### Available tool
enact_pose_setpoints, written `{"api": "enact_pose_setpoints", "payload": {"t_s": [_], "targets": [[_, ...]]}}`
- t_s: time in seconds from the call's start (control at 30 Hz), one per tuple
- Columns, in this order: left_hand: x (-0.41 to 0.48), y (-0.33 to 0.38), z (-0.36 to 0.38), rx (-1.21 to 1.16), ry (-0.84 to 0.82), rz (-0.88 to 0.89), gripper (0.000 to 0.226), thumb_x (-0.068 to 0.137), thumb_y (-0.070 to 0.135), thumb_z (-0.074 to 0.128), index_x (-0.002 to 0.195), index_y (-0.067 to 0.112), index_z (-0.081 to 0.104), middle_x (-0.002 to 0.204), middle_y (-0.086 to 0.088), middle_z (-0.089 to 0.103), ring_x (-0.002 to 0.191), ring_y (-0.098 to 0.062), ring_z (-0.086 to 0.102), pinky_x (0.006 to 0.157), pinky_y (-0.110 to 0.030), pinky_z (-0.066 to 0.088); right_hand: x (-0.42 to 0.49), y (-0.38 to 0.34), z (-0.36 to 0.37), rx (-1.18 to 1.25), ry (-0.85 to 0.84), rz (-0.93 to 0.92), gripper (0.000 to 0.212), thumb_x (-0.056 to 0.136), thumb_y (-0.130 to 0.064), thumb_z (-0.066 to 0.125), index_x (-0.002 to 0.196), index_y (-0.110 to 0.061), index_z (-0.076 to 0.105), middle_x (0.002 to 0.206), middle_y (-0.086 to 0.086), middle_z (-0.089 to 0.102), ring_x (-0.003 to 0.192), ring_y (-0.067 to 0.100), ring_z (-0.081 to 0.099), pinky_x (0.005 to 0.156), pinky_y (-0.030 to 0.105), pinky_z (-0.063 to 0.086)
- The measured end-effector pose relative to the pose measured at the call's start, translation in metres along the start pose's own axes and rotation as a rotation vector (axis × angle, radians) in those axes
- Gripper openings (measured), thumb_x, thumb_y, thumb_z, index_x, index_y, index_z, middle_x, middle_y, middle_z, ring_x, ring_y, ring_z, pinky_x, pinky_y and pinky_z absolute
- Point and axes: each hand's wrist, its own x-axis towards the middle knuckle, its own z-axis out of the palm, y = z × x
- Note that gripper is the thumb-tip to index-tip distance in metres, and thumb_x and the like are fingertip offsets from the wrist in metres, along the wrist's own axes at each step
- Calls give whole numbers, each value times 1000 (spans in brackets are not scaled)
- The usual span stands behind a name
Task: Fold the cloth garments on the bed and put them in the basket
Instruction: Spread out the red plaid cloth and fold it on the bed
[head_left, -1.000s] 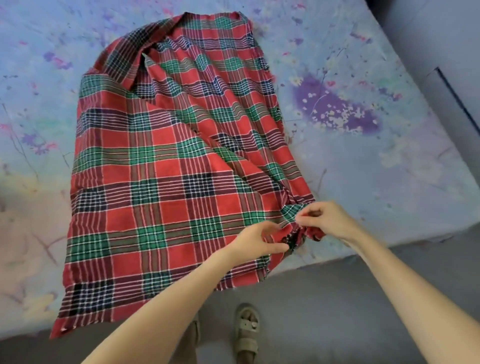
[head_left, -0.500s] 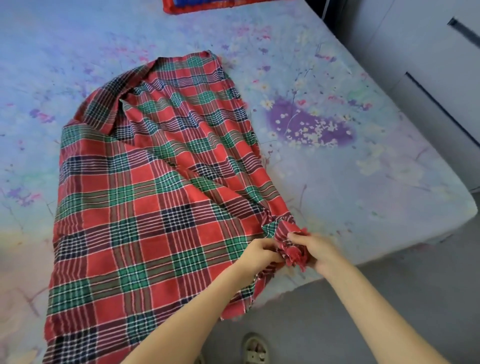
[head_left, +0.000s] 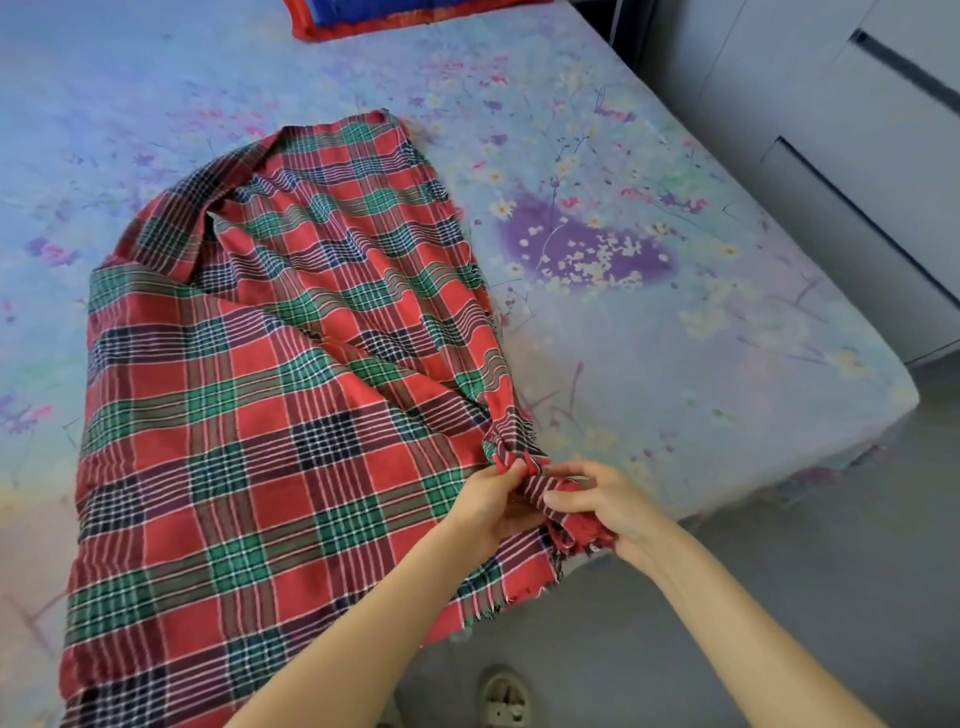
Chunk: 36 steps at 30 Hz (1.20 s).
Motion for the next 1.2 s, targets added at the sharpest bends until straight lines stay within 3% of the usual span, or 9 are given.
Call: {"api": "enact_pose_setpoints", "payload": {"t_s": [0.17,0.37,0.5,0.6,0.73,0.9,0.97,1.07,1.2], "targets": [[-1,-2,-9,149,-2,63,26,100,26,43,96,7,60,86,-11,66,71,-20,66,60,-29,57,4,8,-11,58,-81,46,30,74,-4,72,104,-9,68,97,15,72,85,28,68,83,41,55],[-11,6,-28,238,-59,30,28,101,27,40,95,7,59,81,-11,63,74,-22,64,71,-37,57,19,7,2,7,-5,178,38,78,-51,67,92,-16,69,88,6,73,80,21,69,75,34,55],[-16,6,-39,320,-57,18,25,100,21,43,105,4,60,87,-11,63,81,-24,63,82,-40,56,28,1,18,9,23,200,16,82,-20,71,88,-6,65,79,12,70,62,21,66,59,29,54],[-12,10,-54,85,133,16,18,97,9,45,105,-2,57,88,-13,62,79,-25,61,72,-38,54,42,14,6,-12,221,130,12,82,-7,67,92,-3,65,85,16,68,70,28,65,70,36,54],[-3,14,-97,-166,448,-31,16,95,15,51,96,0,57,88,-15,64,69,-26,65,56,-39,53,56,37,-40,-567,503,-2,18,87,-15,59,101,-6,67,96,15,69,89,31,65,79,36,51],[-19,21,-137,-26,653,-33,27,97,23,50,77,5,53,65,-10,55,43,-23,54,38,-25,47,48,35,-32,-1289,682,-169,23,89,-14,53,112,-13,57,107,6,65,99,26,61,83,34,46],[-37,32,-144,56,638,-8,27,93,28,56,78,6,57,62,-10,61,54,-25,57,54,-33,51,46,24,-1,-1086,485,-290,30,90,-26,56,116,-12,57,109,5,65,100,24,62,84,34,46],[-72,52,-139,192,484,31,29,81,33,71,95,9,66,83,-14,73,79,-32,69,77,-45,56,47,7,48,-567,142,-98,46,92,-42,54,119,-4,57,108,9,65,98,23,61,90,40,51],[-132,104,-139,348,414,219,16,81,9,69,97,8,67,85,-15,74,74,-29,71,71,-38,57,50,-26,112,107,-195,314,70,88,-53,55,137,-6,38,117,22,55,95,35,60,88,50,52]]}}
